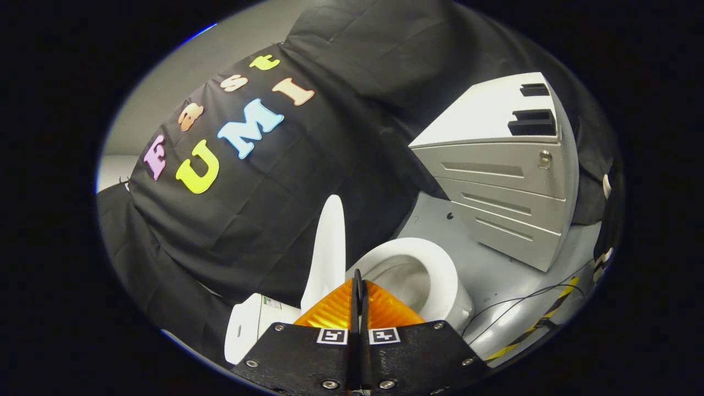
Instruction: Open the toilet lid.
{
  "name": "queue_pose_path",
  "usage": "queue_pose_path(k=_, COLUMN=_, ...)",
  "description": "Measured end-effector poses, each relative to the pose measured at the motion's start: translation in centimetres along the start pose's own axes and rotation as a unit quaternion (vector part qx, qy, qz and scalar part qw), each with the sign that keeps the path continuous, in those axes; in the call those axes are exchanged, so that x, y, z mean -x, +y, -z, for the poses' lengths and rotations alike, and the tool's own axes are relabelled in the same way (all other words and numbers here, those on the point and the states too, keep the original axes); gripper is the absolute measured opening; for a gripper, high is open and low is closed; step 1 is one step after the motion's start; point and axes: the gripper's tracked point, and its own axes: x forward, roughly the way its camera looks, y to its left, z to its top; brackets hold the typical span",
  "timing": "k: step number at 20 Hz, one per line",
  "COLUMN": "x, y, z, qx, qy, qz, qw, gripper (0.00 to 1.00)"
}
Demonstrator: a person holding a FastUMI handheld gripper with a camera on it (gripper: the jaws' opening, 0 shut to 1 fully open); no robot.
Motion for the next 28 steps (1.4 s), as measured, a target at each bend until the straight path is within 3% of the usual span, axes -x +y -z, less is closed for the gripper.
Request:
queue_pose_path(k=16, x=2.3, y=8.3, z=-0.9, qx=0.131, qy=-0.029, qz=-0.002, qw=0.991, gripper=0.0)
queue_pose_path(k=20, x=2.8, y=9.6, z=-0.9, qx=0.174, qy=-0.042, qz=0.007, qw=0.984, gripper=0.0)
queue_pose_path(k=28, x=3.9, y=14.2, z=-0.2, qx=0.227, qy=-0.071, qz=-0.015, qw=0.971, gripper=0.0)
